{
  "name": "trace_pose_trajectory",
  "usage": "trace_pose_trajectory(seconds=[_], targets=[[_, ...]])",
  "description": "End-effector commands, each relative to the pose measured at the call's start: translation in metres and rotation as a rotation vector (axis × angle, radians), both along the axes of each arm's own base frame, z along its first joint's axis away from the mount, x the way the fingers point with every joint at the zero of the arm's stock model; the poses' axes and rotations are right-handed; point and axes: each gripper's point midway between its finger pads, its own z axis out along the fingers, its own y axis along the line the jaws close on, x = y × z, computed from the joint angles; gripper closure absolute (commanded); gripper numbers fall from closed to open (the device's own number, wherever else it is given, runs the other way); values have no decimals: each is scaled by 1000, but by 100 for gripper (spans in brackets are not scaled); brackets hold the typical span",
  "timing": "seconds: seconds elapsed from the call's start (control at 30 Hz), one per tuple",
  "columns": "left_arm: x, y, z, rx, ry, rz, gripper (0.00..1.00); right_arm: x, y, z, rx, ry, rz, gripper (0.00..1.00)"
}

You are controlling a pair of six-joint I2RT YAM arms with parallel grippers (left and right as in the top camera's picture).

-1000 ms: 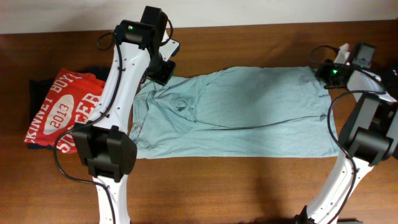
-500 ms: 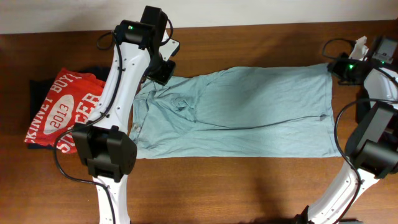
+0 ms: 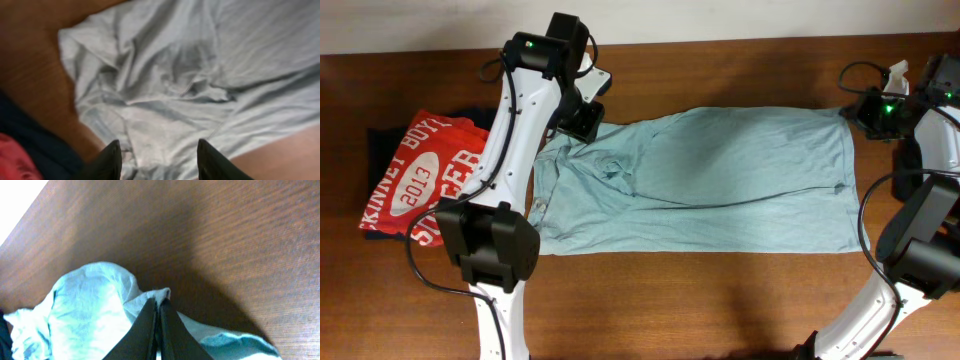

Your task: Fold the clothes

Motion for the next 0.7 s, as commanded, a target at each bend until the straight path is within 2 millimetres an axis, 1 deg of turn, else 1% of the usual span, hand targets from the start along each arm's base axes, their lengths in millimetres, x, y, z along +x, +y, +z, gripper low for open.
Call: trace_pose_trajectory(seconds=[0.0, 0.07, 0.13, 0.23, 0.3, 0.4, 0.5, 0.6, 0.67], targets=[[-7, -12, 7, -70, 3, -25, 51, 1, 6, 28, -10, -50, 21, 96], [-6, -16, -2, -67, 3, -41, 51, -1, 7, 27, -5, -43, 21, 96], [-5, -23, -15, -54, -8, -124, 52, -1, 7, 27, -4, -40, 21, 96], [3, -25, -42, 57, -61, -216, 53, -1, 7, 27, -4, -40, 21, 96], [5, -24, -60, 152, -87, -275, 53, -1, 7, 27, -4, -40, 21, 96], [2, -26, -74, 238, -98, -365, 52, -1, 7, 27, -4, -41, 21, 96], [-2, -39, -82, 258, -111, -470, 52, 0, 7, 28, -7, -47, 21, 96], [3, -43, -88, 322, -154, -510, 52, 1, 6, 28, -10, -51, 21, 96], [2, -50, -96, 347, -165, -586, 51, 1, 6, 28, -10, -52, 21, 96]])
